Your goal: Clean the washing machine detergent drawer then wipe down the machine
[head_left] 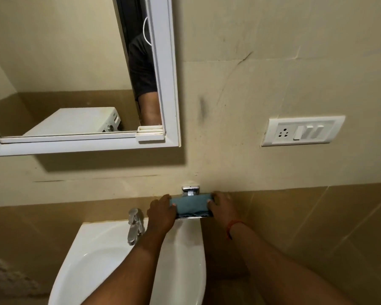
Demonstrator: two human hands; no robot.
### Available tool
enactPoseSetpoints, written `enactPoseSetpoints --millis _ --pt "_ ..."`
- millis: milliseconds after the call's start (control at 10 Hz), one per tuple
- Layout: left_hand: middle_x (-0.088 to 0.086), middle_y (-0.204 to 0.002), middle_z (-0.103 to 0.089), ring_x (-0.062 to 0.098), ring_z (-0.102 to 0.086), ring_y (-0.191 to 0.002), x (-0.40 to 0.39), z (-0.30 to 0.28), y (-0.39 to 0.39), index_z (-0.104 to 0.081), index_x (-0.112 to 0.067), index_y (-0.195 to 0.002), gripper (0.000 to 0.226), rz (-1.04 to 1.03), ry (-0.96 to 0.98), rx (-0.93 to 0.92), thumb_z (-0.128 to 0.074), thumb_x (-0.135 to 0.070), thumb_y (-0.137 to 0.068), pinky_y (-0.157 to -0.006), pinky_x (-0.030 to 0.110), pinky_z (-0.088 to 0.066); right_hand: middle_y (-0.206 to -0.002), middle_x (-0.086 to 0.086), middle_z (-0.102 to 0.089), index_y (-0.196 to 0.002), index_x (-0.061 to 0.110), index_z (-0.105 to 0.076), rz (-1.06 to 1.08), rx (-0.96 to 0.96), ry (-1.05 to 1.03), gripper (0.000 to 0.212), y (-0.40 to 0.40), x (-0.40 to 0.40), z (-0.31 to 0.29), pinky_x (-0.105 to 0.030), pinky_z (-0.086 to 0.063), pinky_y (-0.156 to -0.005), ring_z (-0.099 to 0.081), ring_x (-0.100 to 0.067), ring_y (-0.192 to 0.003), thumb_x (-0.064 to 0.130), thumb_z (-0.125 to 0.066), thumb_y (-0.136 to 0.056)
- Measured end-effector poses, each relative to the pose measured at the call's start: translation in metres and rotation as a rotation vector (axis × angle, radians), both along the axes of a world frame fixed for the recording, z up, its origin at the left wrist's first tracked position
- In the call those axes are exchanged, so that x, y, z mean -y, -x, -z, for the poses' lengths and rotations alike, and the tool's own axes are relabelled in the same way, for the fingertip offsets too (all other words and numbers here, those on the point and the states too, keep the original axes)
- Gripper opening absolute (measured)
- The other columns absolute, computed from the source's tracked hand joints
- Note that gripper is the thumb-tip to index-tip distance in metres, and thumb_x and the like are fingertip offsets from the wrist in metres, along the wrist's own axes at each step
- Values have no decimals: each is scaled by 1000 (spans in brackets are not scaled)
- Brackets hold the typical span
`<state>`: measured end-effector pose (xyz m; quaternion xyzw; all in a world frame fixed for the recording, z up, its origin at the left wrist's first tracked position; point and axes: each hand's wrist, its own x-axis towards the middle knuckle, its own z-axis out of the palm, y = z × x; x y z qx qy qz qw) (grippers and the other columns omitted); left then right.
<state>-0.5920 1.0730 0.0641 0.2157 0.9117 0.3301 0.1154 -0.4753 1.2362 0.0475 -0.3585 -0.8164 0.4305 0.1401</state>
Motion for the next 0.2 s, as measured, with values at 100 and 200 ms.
enactPoseSetpoints --millis 100,200 --pt "16 -146 -40 34 -39 -133 26 -1 -3 -44 -20 -138 51 125 295 -350 -47 -47 -95 -104 46 -34 -156 -9 -27 -141 22 -44 -11 185 -320 47 -11 17 -13 -38 -30 -112 -32 -29 -138 38 -50 -97" --pt "13 -160 -19 35 -22 -145 54 0 -5 -27 -24 -150 67 211 398 -518 -37 -59 -94 -109 60 -24 -161 -6 -15 -148 27 -32 -110 350 -497 59 -19 50 -23 -50 -22 -117 -17 -31 -145 49 -47 -95"
